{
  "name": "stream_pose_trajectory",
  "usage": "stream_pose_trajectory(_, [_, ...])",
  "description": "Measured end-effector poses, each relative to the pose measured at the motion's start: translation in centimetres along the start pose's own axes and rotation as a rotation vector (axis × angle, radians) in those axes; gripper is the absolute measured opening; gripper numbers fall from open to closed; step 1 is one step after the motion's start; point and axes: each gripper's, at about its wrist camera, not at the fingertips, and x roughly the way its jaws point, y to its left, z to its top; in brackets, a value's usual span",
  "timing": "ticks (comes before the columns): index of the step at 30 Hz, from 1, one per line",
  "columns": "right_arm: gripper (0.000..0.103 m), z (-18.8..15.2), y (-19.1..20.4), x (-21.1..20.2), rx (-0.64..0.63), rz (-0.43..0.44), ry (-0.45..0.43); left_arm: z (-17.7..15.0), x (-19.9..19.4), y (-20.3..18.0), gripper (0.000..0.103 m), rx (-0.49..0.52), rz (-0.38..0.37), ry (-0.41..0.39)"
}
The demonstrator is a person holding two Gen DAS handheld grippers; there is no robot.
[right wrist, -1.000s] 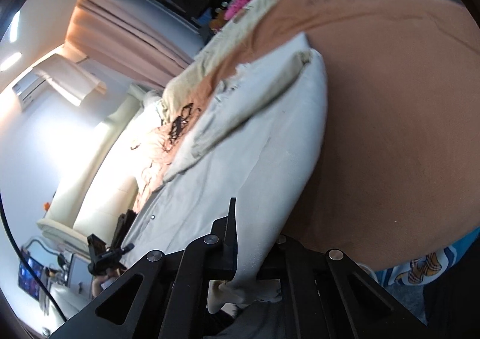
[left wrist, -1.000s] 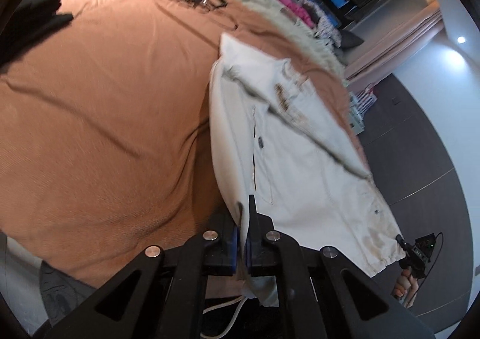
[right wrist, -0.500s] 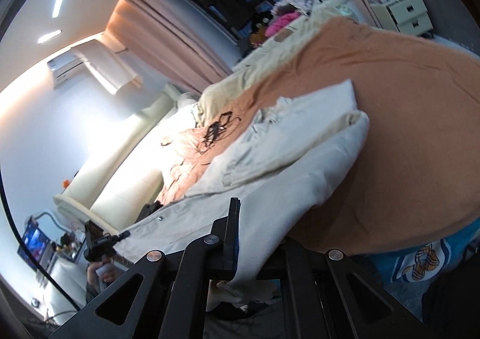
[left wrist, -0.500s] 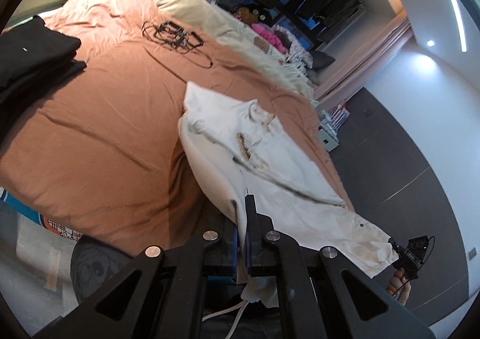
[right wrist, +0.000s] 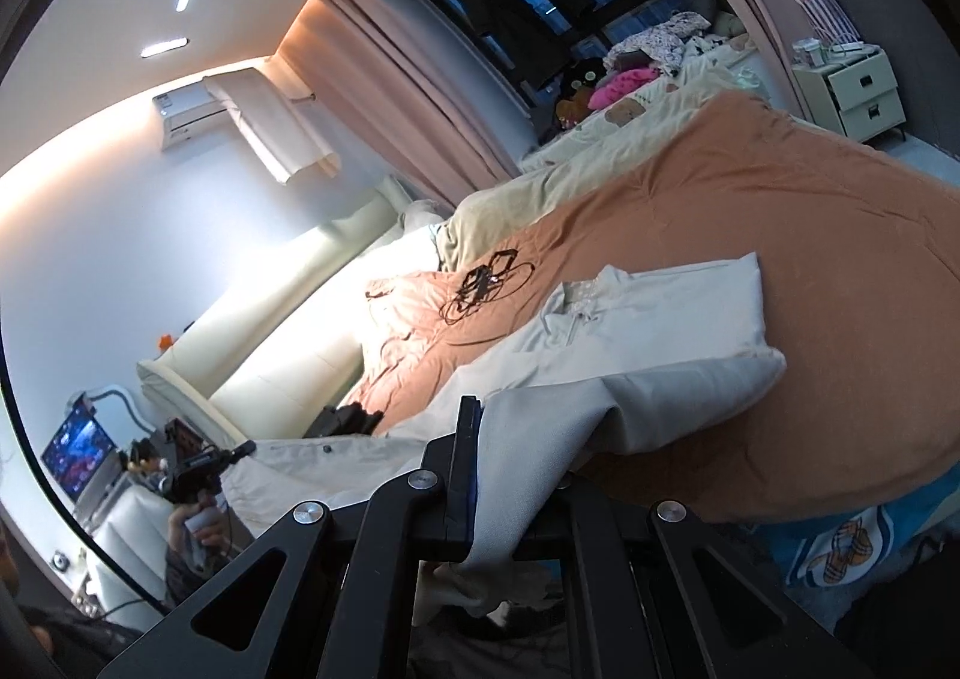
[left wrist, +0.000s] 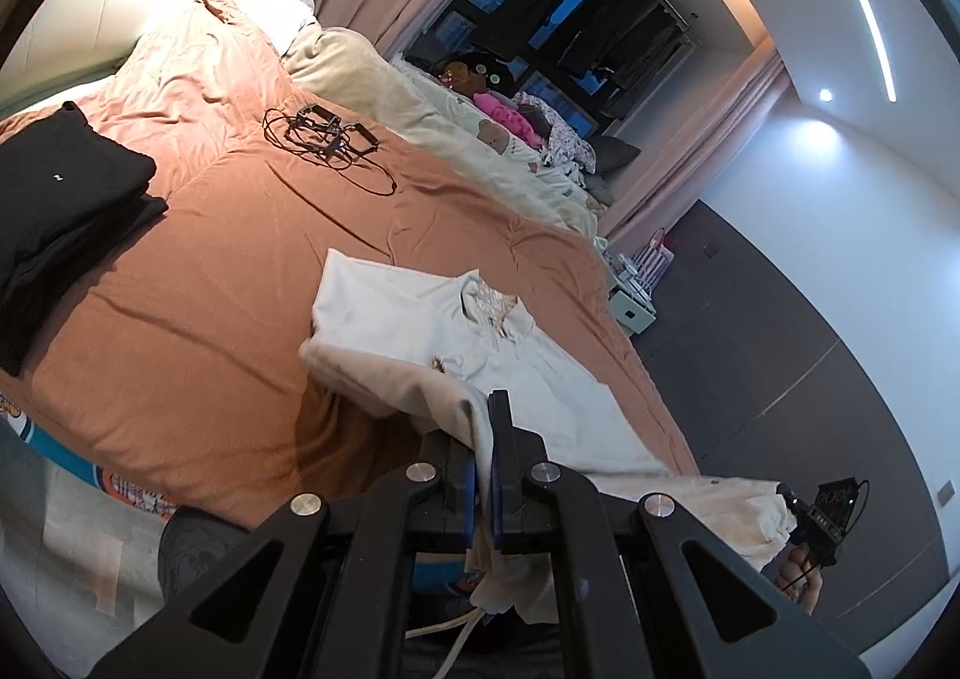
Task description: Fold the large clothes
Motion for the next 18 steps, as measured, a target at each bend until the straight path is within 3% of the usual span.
stream_pose_trajectory(10, [0.006, 6.2, -0.8, 3.2, 0.016, -0.076, -0.042, 7.1, 5.9, -1.7, 0.006, 0.031, 0.015, -0.046])
stream_pose_trajectory(18, [0.006, 12.0, -2.1, 8.3, 0.006, -0.165, -0.061, 12.6, 11.7, -1.9, 0.006, 0.03, 0.051, -0.049])
